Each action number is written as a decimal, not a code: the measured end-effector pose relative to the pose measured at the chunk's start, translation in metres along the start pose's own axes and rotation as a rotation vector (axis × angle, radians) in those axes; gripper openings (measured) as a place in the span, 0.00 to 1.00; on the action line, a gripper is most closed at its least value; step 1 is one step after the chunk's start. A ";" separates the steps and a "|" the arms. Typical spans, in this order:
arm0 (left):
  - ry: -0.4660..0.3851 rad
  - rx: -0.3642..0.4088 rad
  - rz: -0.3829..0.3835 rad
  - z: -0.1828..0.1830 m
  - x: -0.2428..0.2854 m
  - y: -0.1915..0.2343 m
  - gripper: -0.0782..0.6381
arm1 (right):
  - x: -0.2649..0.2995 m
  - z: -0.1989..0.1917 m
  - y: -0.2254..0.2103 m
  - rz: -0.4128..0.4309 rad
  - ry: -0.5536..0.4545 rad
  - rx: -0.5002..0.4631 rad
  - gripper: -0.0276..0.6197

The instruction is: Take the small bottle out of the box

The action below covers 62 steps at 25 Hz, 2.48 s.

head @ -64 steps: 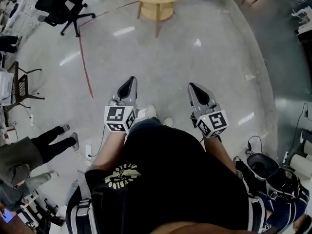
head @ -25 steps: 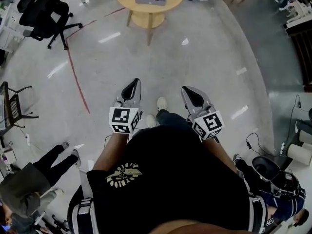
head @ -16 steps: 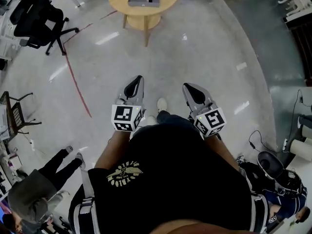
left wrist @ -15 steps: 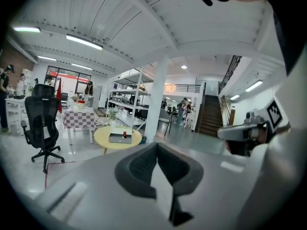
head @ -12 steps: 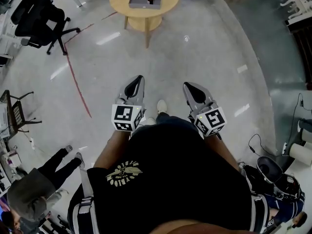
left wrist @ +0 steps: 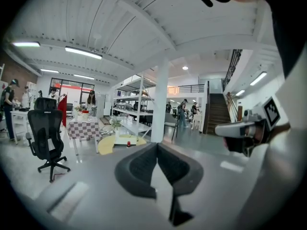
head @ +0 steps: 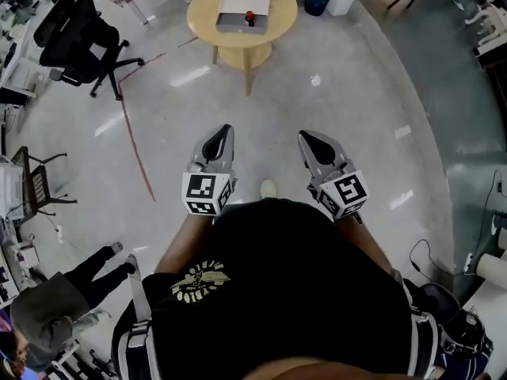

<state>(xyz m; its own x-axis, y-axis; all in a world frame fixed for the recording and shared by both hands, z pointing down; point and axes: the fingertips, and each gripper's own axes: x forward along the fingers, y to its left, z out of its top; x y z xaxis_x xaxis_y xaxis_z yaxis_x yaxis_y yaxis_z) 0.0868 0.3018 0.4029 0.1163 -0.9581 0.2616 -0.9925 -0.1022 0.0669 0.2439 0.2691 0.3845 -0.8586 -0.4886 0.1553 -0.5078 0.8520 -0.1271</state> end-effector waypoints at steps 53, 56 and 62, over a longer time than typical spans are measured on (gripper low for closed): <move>-0.005 -0.013 0.019 0.040 0.080 0.155 0.11 | 0.183 0.053 -0.025 0.001 -0.044 0.000 0.04; -0.020 -0.028 0.033 0.044 0.085 0.180 0.11 | 0.207 0.062 -0.020 0.007 -0.039 -0.029 0.04; -0.087 -0.042 0.004 0.066 0.105 0.211 0.11 | 0.239 0.082 -0.013 -0.005 -0.055 -0.080 0.05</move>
<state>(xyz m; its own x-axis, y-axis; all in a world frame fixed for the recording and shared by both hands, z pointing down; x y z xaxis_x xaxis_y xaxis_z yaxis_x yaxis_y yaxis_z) -0.1127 0.1617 0.3815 0.1069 -0.9783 0.1774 -0.9903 -0.0888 0.1070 0.0394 0.1259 0.3433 -0.8597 -0.5006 0.1013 -0.5068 0.8607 -0.0474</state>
